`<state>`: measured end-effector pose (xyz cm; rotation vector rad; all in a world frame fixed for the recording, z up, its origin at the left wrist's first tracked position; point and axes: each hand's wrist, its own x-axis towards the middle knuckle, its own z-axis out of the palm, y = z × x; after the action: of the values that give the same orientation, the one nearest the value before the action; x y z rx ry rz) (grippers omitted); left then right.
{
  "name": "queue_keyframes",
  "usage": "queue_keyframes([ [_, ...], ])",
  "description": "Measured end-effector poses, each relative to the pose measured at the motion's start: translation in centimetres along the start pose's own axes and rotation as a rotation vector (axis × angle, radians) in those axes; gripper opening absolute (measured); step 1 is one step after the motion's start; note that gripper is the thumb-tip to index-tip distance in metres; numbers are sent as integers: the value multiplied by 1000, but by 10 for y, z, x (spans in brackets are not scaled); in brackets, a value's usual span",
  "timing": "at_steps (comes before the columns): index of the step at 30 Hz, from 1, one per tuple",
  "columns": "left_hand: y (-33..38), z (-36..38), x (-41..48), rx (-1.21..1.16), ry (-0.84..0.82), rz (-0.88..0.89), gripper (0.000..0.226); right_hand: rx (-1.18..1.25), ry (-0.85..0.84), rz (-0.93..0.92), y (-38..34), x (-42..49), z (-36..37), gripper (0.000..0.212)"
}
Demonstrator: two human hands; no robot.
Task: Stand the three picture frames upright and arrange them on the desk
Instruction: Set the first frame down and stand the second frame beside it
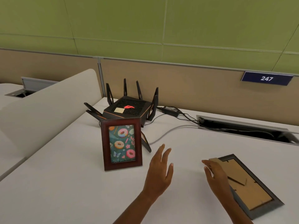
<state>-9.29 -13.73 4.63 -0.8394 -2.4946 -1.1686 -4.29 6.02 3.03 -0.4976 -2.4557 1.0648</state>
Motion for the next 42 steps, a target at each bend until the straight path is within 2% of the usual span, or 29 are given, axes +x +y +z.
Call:
queue_keyframes([
  [5,31,53,-11,40,-393,-132,55,-179,41,134,45,-4,-55,26],
  [7,44,69,-13,72,-515,-148,58,-206,55,195,58,-7,-74,42],
  [8,50,77,-14,80,-563,-143,59,-233,74,238,66,-8,-82,49],
  [11,68,98,-16,82,-693,-129,62,-437,47,354,83,-9,-106,38],
  [14,85,118,-17,30,-762,-158,67,-365,-9,464,97,-10,-122,48],
  [17,100,135,-19,-30,-759,-208,75,-306,-91,518,103,-10,-130,51],
  [24,111,153,-30,-131,-713,-259,102,-268,-90,514,102,-8,-134,37],
  [29,103,147,-33,-178,-711,-246,98,-243,-159,542,99,-8,-136,27],
  [31,98,140,-34,-213,-727,-214,91,-173,-177,567,100,-7,-139,35],
  [33,92,133,-32,-233,-714,-188,84,-56,-196,625,98,-4,-145,35],
  [35,87,127,-30,-236,-699,-160,79,234,-259,744,92,0,-152,22],
  [37,84,120,-28,-252,-666,-136,72,487,-358,806,83,7,-160,18],
  [42,74,94,-16,-232,-515,-75,59,704,-396,827,48,23,-162,13],
])
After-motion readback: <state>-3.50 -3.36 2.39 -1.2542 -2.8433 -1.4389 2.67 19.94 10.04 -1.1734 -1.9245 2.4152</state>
